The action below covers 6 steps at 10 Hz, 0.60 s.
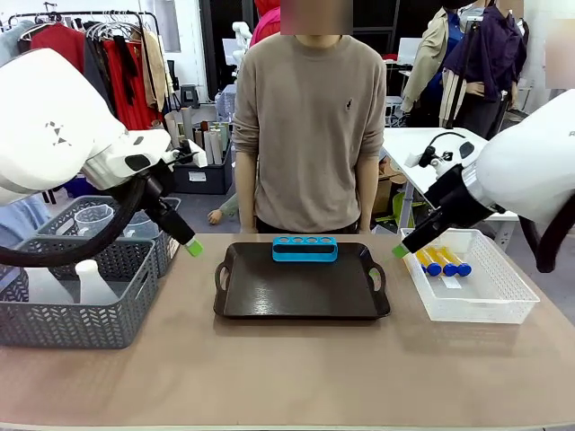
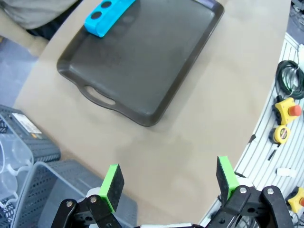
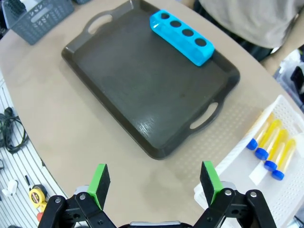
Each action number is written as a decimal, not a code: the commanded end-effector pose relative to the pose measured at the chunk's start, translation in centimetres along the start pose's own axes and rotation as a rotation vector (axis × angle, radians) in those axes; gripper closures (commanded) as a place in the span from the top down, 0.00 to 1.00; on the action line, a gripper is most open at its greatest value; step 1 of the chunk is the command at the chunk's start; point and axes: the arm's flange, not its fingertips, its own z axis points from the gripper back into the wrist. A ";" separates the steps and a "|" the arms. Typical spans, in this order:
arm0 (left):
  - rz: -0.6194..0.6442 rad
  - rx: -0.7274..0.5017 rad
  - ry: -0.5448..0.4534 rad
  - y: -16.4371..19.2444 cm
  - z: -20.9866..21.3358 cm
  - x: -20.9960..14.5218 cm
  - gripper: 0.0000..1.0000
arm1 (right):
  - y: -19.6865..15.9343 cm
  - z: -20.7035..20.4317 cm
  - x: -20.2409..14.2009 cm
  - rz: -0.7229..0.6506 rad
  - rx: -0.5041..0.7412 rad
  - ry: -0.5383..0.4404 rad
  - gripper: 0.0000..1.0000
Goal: Prepare the laboratory tools.
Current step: Pick up one Large Measuring Cup and place it on the Handle tray.
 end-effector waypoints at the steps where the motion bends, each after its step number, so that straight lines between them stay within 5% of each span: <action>1: 0.005 -0.009 -0.021 -0.3 -0.1 -0.4 1.00 | 0.5 -0.4 -0.3 -0.012 0.008 -0.009 1.00; 6: -0.098 -0.036 -0.023 0.8 2.5 1.3 1.00 | 1.8 2.9 4.0 0.165 0.044 -0.011 1.00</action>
